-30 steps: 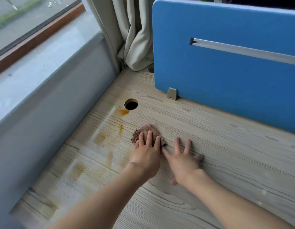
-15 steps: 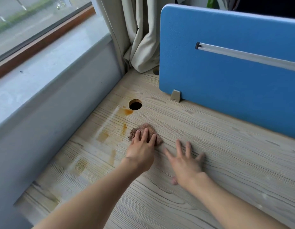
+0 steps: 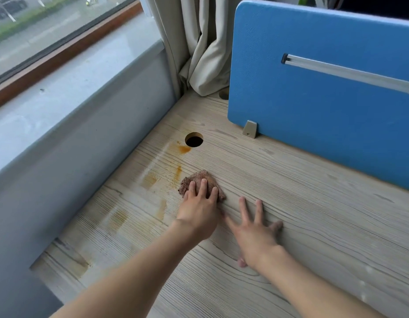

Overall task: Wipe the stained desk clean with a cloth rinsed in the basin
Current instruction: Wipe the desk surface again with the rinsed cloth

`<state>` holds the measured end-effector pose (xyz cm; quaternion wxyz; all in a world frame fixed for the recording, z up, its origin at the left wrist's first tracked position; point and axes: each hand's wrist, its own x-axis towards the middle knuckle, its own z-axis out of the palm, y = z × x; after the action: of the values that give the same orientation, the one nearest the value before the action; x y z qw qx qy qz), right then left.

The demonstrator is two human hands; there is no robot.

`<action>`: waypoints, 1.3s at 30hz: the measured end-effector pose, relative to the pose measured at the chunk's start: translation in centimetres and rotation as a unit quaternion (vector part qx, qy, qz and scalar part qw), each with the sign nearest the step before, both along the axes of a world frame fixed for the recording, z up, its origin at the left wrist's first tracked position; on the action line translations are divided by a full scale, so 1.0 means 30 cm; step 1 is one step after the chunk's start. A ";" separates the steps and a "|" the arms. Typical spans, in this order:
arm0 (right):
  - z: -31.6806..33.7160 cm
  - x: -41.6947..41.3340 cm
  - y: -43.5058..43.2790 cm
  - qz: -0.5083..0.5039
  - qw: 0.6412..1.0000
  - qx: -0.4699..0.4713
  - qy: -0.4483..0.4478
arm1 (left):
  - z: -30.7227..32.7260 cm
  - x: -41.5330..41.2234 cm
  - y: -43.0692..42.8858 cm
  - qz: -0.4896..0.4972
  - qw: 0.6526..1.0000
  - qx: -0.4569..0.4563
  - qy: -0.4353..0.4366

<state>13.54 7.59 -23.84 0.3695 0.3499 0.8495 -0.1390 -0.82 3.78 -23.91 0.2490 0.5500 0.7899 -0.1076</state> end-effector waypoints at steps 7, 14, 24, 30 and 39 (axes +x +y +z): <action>-0.001 0.001 0.002 -0.002 1.000 -0.003 0.008 | 0.007 -0.032 -0.021 -0.004 1.000 -0.006 -0.001; 0.010 0.003 0.003 0.007 1.000 0.008 -0.001 | 0.019 0.050 -0.101 -0.015 1.000 -0.018 0.007; -0.011 0.032 -0.093 0.066 0.998 0.012 0.005 | 0.012 0.051 -0.132 0.005 0.999 -0.027 0.021; -0.006 0.037 -0.098 0.062 0.998 0.014 0.015 | 0.022 0.007 -0.135 0.034 0.999 -0.023 0.010; 0.000 0.031 -0.093 0.054 0.998 0.010 0.013 | 0.024 0.065 -0.229 0.020 0.999 -0.028 0.024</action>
<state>14.45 4.78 -23.85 0.3620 0.3056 0.8731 -0.1153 1.13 -3.08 -23.20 0.2473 0.5245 0.8031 -0.1373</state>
